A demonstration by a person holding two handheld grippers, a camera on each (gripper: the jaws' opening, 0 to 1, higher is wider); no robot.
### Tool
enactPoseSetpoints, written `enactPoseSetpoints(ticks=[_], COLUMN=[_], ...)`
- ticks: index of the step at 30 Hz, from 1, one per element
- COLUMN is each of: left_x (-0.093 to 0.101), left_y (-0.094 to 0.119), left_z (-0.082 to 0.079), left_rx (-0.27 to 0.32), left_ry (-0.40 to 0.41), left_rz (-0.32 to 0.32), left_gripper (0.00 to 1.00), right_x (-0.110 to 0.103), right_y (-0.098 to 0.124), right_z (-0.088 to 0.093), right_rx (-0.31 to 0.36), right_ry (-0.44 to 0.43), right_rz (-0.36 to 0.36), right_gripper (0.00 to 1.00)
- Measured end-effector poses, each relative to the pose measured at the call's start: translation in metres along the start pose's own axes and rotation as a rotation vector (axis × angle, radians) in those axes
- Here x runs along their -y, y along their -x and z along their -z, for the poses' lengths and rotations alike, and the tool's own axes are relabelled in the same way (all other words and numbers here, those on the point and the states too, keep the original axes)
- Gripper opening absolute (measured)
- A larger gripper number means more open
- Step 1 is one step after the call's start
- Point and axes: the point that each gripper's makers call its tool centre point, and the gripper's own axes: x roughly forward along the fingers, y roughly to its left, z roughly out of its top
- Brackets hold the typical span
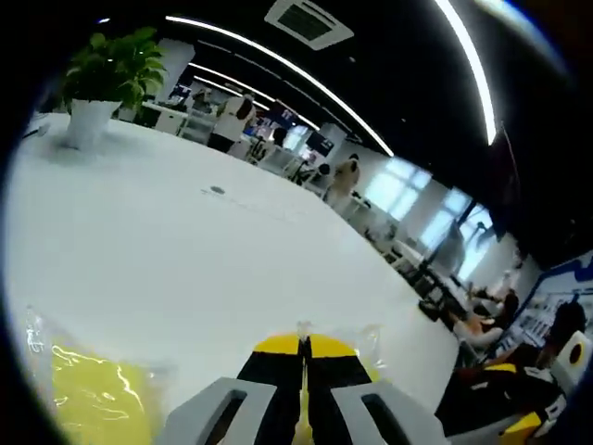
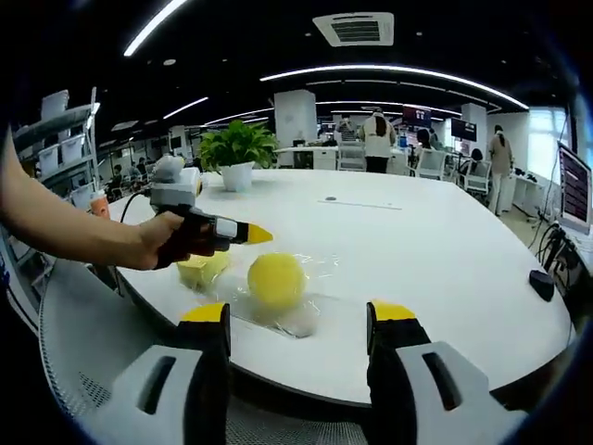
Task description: Compare the silicone blocks by pressing each to a similar depth, holding the contact briefly, and releasing to observe deformation and rebound differences across the visible hardness samples.
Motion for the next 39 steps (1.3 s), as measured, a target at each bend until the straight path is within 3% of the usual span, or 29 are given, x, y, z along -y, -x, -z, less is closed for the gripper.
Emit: enactPoseSetpoints(ticks=[4, 10, 14, 17, 20, 31, 33, 34, 37, 39], left_x=[-0.005, -0.022, -0.03, -0.035, -0.037, -0.02, -0.014, -0.011, -0.003, 0.007], left_y=[-0.003, -0.012, -0.016, -0.016, -0.016, 0.003, 0.009, 0.016, 0.027, 0.034], left_z=[0.006, 0.012, 0.015, 0.019, 0.02, 0.017, 0.015, 0.014, 0.01, 0.006], left_rx=[-0.008, -0.059, -0.089, -0.107, -0.114, -0.103, -0.092, -0.096, -0.095, -0.079], left_ry=[0.005, -0.107, -0.116, -0.191, -0.188, -0.292, -0.324, -0.378, -0.349, -0.387], left_rz=[-0.018, -0.059, -0.076, -0.097, -0.102, -0.054, -0.028, -0.016, 0.022, 0.051], left_gripper=[0.0, 0.0, 0.0, 0.0, 0.03, 0.28, 0.31, 0.32, 0.34, 0.4], right_x=[0.004, 0.007, 0.007, 0.009, 0.01, 0.014, 0.014, 0.013, 0.013, 0.012], right_y=[0.0, -0.002, -0.004, -0.006, -0.006, -0.011, -0.011, -0.012, -0.012, -0.013], right_z=[0.0, 0.005, 0.007, 0.006, 0.007, 0.01, 0.011, 0.011, 0.011, 0.011], right_rx=[0.002, -0.02, -0.027, -0.025, -0.025, -0.027, -0.03, -0.03, -0.03, -0.03], right_ry=[-0.007, 0.002, 0.01, -0.004, -0.011, -0.062, -0.055, -0.049, -0.046, -0.044], right_rz=[0.012, 0.019, 0.017, 0.02, 0.02, 0.013, 0.014, 0.014, 0.013, 0.011], right_gripper=[0.54, 0.53, 0.53, 0.55, 0.57, 0.59, 0.58, 0.59, 0.59, 0.59])
